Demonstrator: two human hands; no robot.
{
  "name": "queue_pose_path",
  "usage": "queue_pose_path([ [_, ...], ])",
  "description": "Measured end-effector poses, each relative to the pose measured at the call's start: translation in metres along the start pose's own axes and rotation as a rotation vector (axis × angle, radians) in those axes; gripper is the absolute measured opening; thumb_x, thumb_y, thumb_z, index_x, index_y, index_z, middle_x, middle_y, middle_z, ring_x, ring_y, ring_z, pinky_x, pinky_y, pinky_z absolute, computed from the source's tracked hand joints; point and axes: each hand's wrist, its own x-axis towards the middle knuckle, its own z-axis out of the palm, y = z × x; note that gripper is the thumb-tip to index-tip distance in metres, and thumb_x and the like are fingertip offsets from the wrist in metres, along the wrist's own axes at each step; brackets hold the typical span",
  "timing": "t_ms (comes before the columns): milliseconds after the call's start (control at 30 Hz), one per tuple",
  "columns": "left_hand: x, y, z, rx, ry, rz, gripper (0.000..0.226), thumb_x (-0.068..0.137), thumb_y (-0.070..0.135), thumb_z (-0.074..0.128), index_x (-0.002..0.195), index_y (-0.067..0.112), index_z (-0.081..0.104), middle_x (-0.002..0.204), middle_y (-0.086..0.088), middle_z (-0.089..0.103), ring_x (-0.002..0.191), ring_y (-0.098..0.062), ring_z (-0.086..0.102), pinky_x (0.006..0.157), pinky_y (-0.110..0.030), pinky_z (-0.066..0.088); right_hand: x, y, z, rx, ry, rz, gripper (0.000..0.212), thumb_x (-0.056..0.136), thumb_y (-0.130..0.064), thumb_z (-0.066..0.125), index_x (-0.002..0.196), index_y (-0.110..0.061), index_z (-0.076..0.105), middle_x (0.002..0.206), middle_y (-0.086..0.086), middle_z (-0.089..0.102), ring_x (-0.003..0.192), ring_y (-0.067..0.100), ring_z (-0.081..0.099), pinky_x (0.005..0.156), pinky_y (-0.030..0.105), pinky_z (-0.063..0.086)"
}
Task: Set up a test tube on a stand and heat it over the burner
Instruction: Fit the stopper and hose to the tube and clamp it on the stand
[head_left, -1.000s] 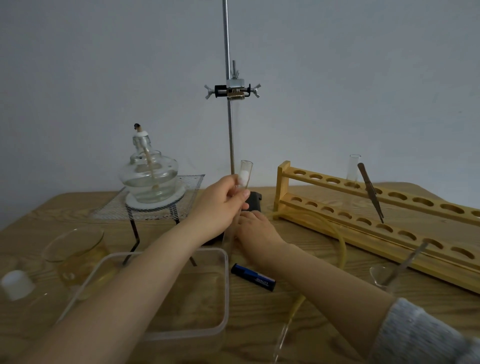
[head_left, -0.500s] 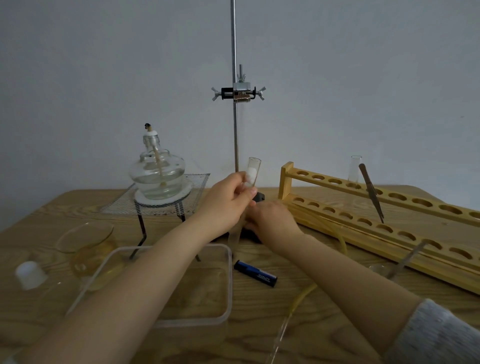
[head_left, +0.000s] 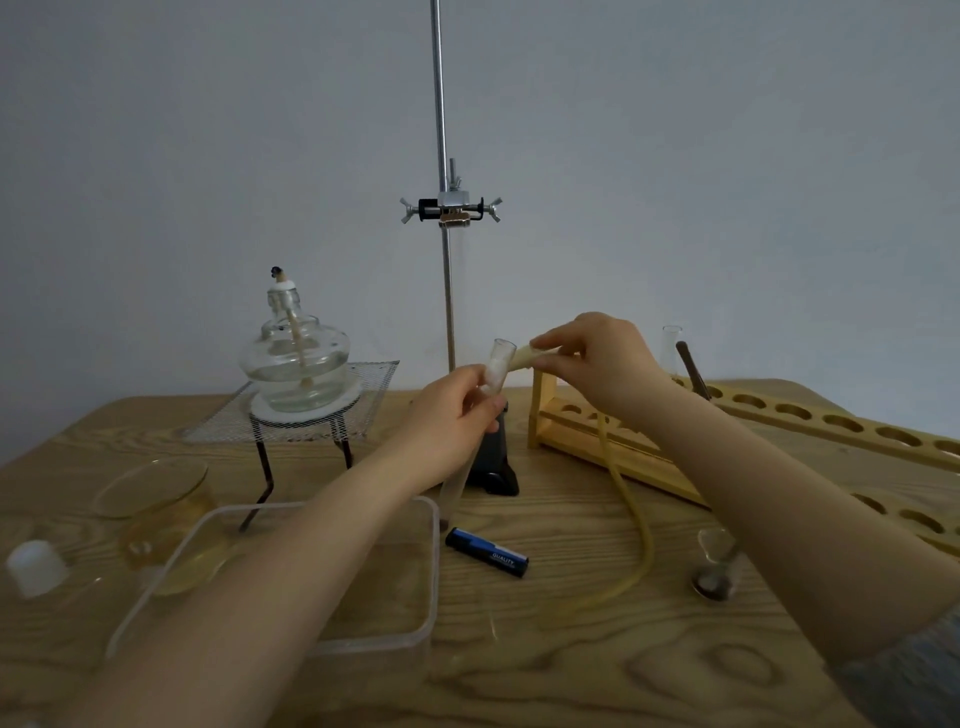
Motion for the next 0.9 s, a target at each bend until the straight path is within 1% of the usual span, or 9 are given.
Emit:
queue_pose_path([
  [100,0.001,0.003,0.005,0.007,-0.019,-0.006,0.029,0.096,0.028,0.047,0.125,0.021,0.049,0.098,0.001,0.063,0.095,-0.015,0.061,0.088,-0.037,0.05,-0.002,0.003,-0.01,0.135,0.03,0.016,0.027,0.089,-0.036,0.061,0.113,-0.025,0.069,0.084,-0.014,0.056,0.071,0.003,0.051,0.063,0.018,0.036],
  [233,0.002,0.006,0.01,0.018,-0.024,-0.015,0.031,0.097,0.026,0.047,0.127,0.02,0.048,0.103,0.002,0.06,0.096,-0.014,0.058,0.077,-0.025,0.046,-0.003,0.007,-0.018,0.205,0.071,0.033,0.026,0.09,-0.039,0.058,0.11,-0.028,0.069,0.084,-0.013,0.061,0.065,0.001,0.047,0.062,0.019,0.033],
  [367,0.003,0.008,0.015,0.048,-0.028,-0.025,0.036,0.097,0.026,0.046,0.132,0.02,0.045,0.105,0.004,0.057,0.097,-0.013,0.056,0.074,-0.023,0.042,-0.006,0.01,-0.025,0.202,0.083,0.01,0.021,0.089,-0.039,0.059,0.104,-0.03,0.069,0.084,-0.012,0.064,0.066,0.002,0.047,0.068,0.024,0.036],
  [467,0.003,0.008,0.019,0.074,-0.024,-0.015,0.033,0.097,0.026,0.046,0.13,0.021,0.046,0.094,0.008,0.056,0.084,-0.008,0.054,0.065,-0.02,0.043,-0.011,0.012,-0.03,0.153,0.079,-0.017,0.017,0.088,-0.038,0.061,0.101,-0.031,0.07,0.082,-0.016,0.059,0.071,-0.001,0.047,0.081,0.034,0.043],
  [567,0.004,0.007,0.023,0.112,-0.004,-0.003,0.032,0.097,0.026,0.047,0.128,0.021,0.048,0.091,0.007,0.055,0.077,-0.005,0.051,0.066,-0.019,0.043,-0.015,0.014,-0.032,0.116,0.079,-0.039,0.017,0.087,-0.039,0.063,0.1,-0.031,0.07,0.089,-0.011,0.061,0.074,-0.001,0.046,0.09,0.044,0.044],
  [633,0.004,0.006,0.024,0.125,0.002,-0.002,0.032,0.097,0.025,0.047,0.128,0.02,0.048,0.09,0.007,0.055,0.077,-0.007,0.051,0.067,-0.02,0.043,-0.018,0.015,-0.033,0.104,0.073,-0.057,0.017,0.086,-0.039,0.064,0.099,-0.031,0.07,0.089,-0.012,0.059,0.074,-0.002,0.046,0.091,0.044,0.043],
  [700,0.004,0.007,0.026,0.135,-0.008,0.007,0.033,0.097,0.026,0.047,0.13,0.021,0.047,0.095,0.005,0.056,0.081,-0.007,0.052,0.067,-0.019,0.043,-0.021,0.015,-0.034,0.067,0.061,-0.078,0.017,0.085,-0.04,0.065,0.098,-0.032,0.071,0.086,-0.013,0.057,0.073,-0.001,0.046,0.093,0.041,0.04],
  [800,0.004,0.006,0.029,0.132,-0.026,0.021,0.037,0.096,0.028,0.048,0.133,0.023,0.046,0.101,0.007,0.056,0.082,-0.003,0.051,0.064,-0.015,0.038,-0.024,0.014,-0.035,-0.011,0.029,-0.088,0.018,0.086,-0.04,0.064,0.1,-0.032,0.071,0.092,-0.007,0.06,0.084,0.006,0.051,0.098,0.04,0.036],
  [900,0.003,0.003,0.032,0.128,-0.052,0.028,0.039,0.096,0.031,0.048,0.134,0.021,0.046,0.098,0.008,0.056,0.08,-0.002,0.05,0.064,-0.017,0.037,-0.026,0.015,-0.037,-0.015,-0.017,-0.092,0.019,0.087,-0.038,0.063,0.103,-0.031,0.071,0.091,-0.015,0.058,0.086,0.005,0.049,0.099,0.042,0.037],
])
